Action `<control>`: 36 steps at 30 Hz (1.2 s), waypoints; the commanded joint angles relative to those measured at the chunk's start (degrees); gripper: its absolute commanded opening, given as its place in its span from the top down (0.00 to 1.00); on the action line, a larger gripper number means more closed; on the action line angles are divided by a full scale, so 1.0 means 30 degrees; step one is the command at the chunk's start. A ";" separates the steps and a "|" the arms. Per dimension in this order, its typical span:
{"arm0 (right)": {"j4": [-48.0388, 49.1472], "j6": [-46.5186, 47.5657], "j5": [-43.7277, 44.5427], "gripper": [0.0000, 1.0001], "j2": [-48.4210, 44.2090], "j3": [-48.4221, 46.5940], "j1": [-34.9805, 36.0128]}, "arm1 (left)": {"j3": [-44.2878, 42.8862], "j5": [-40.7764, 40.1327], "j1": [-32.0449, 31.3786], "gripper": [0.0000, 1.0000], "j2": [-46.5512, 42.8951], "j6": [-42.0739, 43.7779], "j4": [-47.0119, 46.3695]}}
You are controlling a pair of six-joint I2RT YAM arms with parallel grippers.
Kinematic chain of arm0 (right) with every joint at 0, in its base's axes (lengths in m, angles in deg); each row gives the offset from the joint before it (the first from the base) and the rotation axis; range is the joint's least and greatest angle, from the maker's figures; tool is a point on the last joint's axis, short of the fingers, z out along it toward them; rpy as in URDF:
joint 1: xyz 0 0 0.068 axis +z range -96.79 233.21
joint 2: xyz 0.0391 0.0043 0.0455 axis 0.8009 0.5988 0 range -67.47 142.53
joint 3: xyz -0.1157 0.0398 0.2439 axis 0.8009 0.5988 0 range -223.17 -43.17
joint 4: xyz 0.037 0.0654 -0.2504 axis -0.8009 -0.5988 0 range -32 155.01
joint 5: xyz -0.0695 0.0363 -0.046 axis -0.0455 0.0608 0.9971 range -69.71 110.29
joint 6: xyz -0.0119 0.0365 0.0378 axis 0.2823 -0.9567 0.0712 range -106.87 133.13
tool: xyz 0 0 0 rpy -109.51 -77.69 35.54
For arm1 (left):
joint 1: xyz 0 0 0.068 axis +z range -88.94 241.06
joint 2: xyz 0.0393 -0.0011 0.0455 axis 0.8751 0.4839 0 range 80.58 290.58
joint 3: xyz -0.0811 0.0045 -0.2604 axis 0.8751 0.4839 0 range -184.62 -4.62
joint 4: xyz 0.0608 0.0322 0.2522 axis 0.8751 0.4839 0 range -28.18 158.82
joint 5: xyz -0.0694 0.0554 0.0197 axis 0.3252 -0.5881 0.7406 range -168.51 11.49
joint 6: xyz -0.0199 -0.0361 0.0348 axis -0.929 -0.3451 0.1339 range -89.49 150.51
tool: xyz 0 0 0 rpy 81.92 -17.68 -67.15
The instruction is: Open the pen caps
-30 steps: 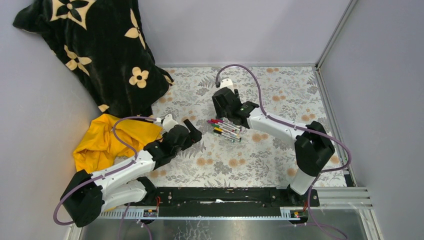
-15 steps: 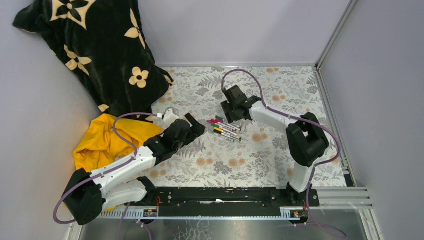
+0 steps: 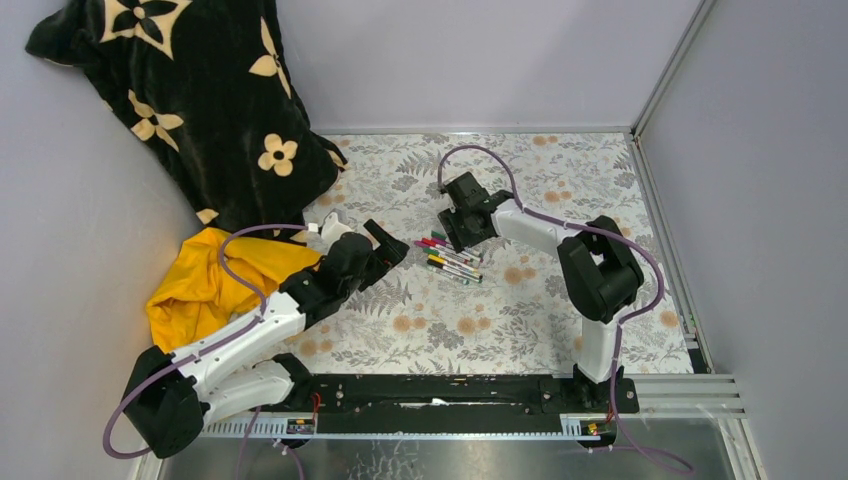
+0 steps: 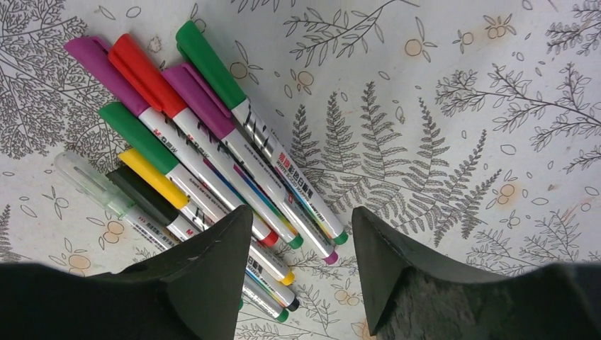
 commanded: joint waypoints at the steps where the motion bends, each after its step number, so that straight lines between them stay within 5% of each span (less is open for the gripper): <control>1: 0.0098 0.0378 -0.0222 0.39 0.0314 -0.0828 -0.0407 | 0.0141 0.0292 0.0291 0.01 -0.0353 -0.0372 -0.0320; 29: -0.0473 0.0264 -0.1709 0.45 0.2469 -0.1575 -0.1012 | 0.0379 0.1124 0.1374 0.02 -0.0189 -0.0262 -0.0654; 36: 0.0029 -0.0647 -0.1997 0.64 0.2453 -0.0546 -0.1020 | 0.0577 0.1258 0.1525 0.02 -0.0170 -0.0363 -0.0774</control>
